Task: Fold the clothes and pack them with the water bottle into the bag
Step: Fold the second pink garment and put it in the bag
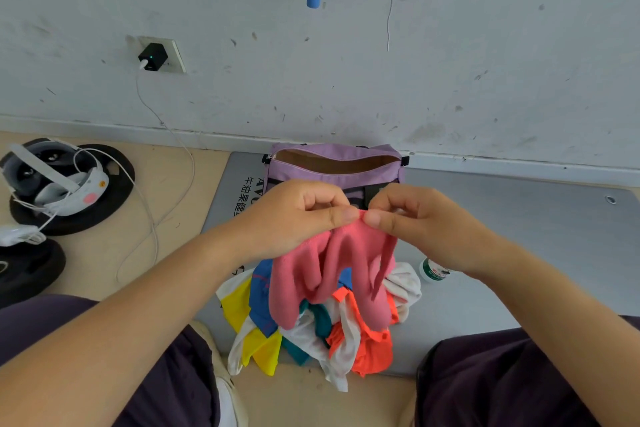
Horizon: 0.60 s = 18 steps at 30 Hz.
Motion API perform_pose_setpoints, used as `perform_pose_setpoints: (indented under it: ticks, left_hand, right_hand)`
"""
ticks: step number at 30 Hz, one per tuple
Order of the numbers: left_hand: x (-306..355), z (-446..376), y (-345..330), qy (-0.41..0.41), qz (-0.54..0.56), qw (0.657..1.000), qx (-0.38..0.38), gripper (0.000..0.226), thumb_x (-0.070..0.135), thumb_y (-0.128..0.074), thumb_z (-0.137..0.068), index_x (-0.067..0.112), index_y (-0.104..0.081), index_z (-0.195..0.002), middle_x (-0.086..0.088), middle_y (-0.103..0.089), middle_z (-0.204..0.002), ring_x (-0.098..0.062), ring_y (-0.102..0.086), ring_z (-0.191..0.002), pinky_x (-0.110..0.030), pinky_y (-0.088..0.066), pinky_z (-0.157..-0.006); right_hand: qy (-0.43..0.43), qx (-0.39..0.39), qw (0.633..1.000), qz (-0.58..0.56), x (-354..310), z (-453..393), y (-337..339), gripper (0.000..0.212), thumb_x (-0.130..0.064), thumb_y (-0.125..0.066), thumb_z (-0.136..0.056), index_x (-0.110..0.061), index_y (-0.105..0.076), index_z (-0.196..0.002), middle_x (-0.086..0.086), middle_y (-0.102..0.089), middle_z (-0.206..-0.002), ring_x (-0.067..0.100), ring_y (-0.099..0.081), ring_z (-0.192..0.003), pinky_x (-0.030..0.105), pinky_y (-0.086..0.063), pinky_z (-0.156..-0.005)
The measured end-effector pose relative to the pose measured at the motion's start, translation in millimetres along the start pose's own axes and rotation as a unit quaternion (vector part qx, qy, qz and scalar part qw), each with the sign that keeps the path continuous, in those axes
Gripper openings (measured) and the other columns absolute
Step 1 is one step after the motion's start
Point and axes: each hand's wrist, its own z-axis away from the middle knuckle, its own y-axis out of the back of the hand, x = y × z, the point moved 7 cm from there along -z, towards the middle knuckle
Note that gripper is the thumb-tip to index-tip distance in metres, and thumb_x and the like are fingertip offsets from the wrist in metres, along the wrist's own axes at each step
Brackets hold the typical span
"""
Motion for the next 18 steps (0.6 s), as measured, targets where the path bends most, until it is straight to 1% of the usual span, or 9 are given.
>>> perform_pose_setpoints:
  ticks: [2, 4, 6, 8, 11, 12, 14, 16, 18]
  left_hand:
    - [1, 0, 2, -0.009, -0.007, 1.0, 0.008, 0.027, 0.049, -0.061, -0.084, 0.023, -0.07, -0.081, -0.017, -0.064, -0.08, -0.011, -0.052, -0.07, -0.027, -0.043, -0.07]
    - [1, 0, 10, -0.019, -0.019, 0.998, 0.048, 0.03, 0.046, -0.062, -0.088, 0.018, -0.068, -0.08, -0.024, -0.058, -0.079, -0.015, -0.047, -0.068, -0.029, -0.039, -0.067]
    - [0, 0, 20, -0.025, -0.042, 0.993, 0.103, 0.025, 0.036, -0.063, -0.093, 0.017, -0.066, -0.076, -0.014, -0.055, -0.069, -0.007, -0.044, -0.063, -0.021, -0.036, -0.062]
    - [-2, -1, 29, -0.02, -0.059, 0.985, 0.159, 0.024, 0.027, -0.062, -0.095, 0.021, -0.063, -0.071, 0.011, -0.051, -0.059, 0.002, -0.042, -0.057, -0.012, -0.034, -0.058]
    - [-14, -1, 41, 0.032, -0.06, 0.971, 0.227, 0.025, 0.03, -0.063, -0.093, 0.02, -0.063, -0.07, 0.012, -0.055, -0.062, 0.0, -0.046, -0.059, -0.017, -0.037, -0.062]
    - [-19, -1, 40, 0.052, -0.057, 0.971, 0.225, 0.023, 0.034, -0.064, -0.092, 0.021, -0.066, -0.073, 0.008, -0.06, -0.066, -0.004, -0.051, -0.062, -0.021, -0.04, -0.067]
    - [-24, -3, 28, 0.073, -0.042, 0.984, 0.16, 0.015, 0.044, -0.067, -0.088, 0.029, -0.071, -0.09, 0.004, -0.068, -0.074, -0.011, -0.061, -0.069, -0.027, -0.047, -0.073]
    - [-20, -4, 2, 0.059, -0.028, 0.997, 0.037, 0.027, 0.055, -0.068, -0.083, 0.041, -0.068, -0.106, 0.008, -0.062, -0.065, -0.007, -0.055, -0.06, -0.022, -0.046, -0.063]
    - [-15, -2, -17, 0.036, -0.026, 0.999, -0.03, 0.025, 0.061, -0.066, -0.08, 0.037, -0.068, -0.087, 0.011, -0.051, -0.06, -0.002, -0.045, -0.056, -0.015, -0.038, -0.055]
  right_hand:
    - [-0.001, -0.002, 1.0, -0.01, -1, 1, 2, 0.043, -0.051, -0.068, -0.074, -0.008, -0.067, -0.081, 0.019, -0.063, -0.083, 0.02, -0.054, -0.074, 0.042, -0.047, -0.073]
    - [-0.008, -0.006, 1.0, 0.001, 1, 0, 6, 0.03, -0.04, -0.072, -0.078, -0.011, -0.068, -0.078, 0.009, -0.065, -0.075, 0.015, -0.056, -0.071, 0.029, -0.047, -0.072]
    - [-0.022, 0.0, 0.999, 0.046, 7, -3, 11, 0.011, -0.024, -0.074, -0.083, -0.018, -0.067, -0.077, -0.007, -0.066, -0.071, 0.005, -0.058, -0.067, 0.017, -0.046, -0.07]
    - [-0.035, 0.018, 0.993, 0.108, 13, -5, 19, 0.009, -0.018, -0.072, -0.086, -0.022, -0.068, -0.079, -0.01, -0.066, -0.071, 0.001, -0.057, -0.065, 0.012, -0.044, -0.067]
    - [-0.034, 0.048, 0.992, 0.113, 14, -4, 27, 0.01, -0.015, -0.067, -0.09, -0.021, -0.072, -0.084, -0.007, -0.07, -0.075, -0.001, -0.058, -0.067, 0.009, -0.043, -0.067]
    - [-0.027, 0.045, 0.996, 0.078, 13, -3, 26, 0.011, -0.014, -0.067, -0.091, -0.021, -0.073, -0.085, -0.006, -0.072, -0.076, -0.002, -0.06, -0.068, 0.008, -0.044, -0.068]
    - [-0.021, 0.013, 1.0, -0.012, 10, -1, 16, 0.01, -0.018, -0.067, -0.09, -0.023, -0.075, -0.087, -0.004, -0.074, -0.079, 0.002, -0.064, -0.069, 0.01, -0.047, -0.066]
    - [-0.015, -0.026, 0.996, -0.085, 6, 2, 2, 0.01, -0.025, -0.066, -0.088, -0.022, -0.075, -0.092, 0.0, -0.076, -0.086, 0.007, -0.067, -0.075, 0.015, -0.05, -0.068]
    - [0.001, -0.052, 0.991, -0.122, 3, 4, -7, 0.014, -0.026, -0.064, -0.087, -0.02, -0.074, -0.094, 0.005, -0.076, -0.091, 0.009, -0.068, -0.082, 0.017, -0.051, -0.072]
